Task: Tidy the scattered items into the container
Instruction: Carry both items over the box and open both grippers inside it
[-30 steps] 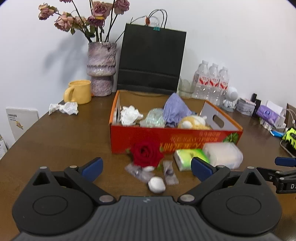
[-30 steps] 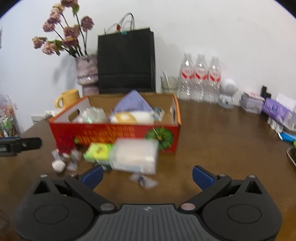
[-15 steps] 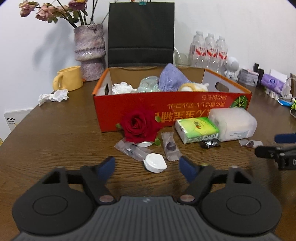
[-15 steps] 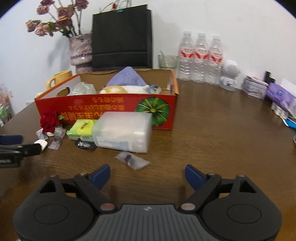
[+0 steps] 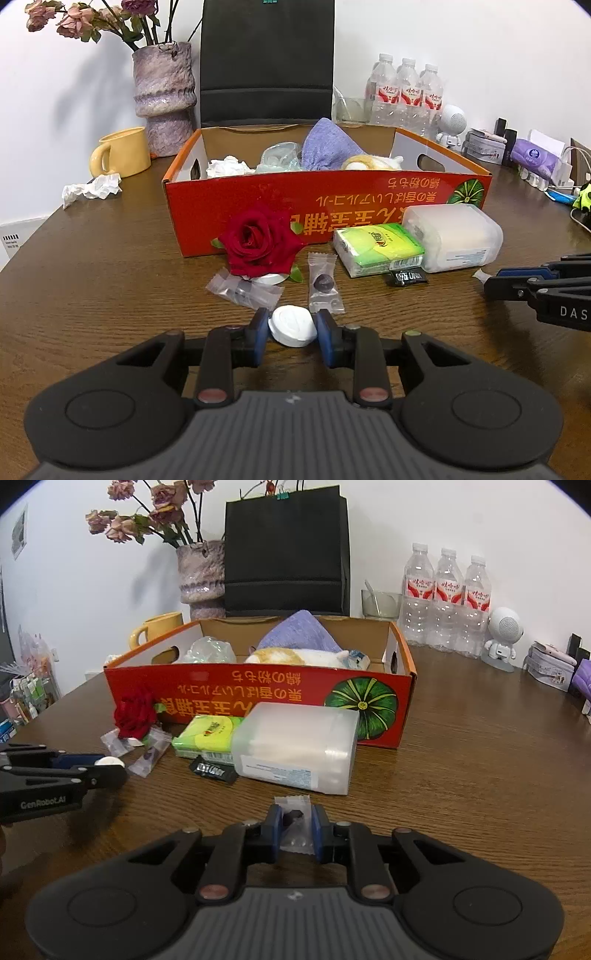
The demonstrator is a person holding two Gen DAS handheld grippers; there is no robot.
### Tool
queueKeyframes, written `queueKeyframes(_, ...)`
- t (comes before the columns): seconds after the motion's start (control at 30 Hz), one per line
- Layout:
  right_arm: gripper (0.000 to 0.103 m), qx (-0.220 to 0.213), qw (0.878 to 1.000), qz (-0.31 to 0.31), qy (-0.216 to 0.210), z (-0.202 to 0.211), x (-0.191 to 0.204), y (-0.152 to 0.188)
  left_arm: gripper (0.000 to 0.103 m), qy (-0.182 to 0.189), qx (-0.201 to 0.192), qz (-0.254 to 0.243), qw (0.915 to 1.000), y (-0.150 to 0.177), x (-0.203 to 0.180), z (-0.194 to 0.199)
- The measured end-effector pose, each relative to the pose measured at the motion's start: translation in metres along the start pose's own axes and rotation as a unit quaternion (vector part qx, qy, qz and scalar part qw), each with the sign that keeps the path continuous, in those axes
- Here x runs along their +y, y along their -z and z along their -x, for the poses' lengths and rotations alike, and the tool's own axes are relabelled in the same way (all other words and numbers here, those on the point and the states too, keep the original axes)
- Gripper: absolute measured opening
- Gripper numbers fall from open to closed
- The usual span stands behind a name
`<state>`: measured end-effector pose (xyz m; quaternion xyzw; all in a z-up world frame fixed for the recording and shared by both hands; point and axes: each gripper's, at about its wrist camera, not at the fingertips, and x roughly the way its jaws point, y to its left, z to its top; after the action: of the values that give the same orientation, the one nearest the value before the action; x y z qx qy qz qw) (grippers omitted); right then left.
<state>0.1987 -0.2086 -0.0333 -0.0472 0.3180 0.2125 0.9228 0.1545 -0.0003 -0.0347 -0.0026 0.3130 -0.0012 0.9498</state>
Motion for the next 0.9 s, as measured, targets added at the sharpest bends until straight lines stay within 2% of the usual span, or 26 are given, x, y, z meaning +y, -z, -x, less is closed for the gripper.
queueKeyframes(0.3, 0.015, -0.025, 1.000, -0.008, -0.009, 0.018, 0.004, 0.000, 0.029, 0.015, -0.025, 0.015, 0.9995, -0.004, 0.005, 0.019)
queueKeyframes(0.43, 0.015, -0.051, 0.998, -0.012, -0.020, 0.033, 0.007, -0.011, 0.029, 0.028, -0.050, 0.024, 0.9980, -0.015, 0.008, 0.032)
queueKeyframes(0.67, 0.016, -0.108, 0.994, -0.005, -0.026, 0.044, 0.010, -0.059, 0.029, 0.043, -0.094, 0.034, 0.9941, -0.060, 0.010, 0.035)
queueKeyframes(0.9, 0.015, -0.127, 0.992, -0.014, -0.019, 0.010, 0.001, -0.118, 0.029, 0.031, -0.110, 0.054, 0.9920, -0.107, 0.011, 0.000)
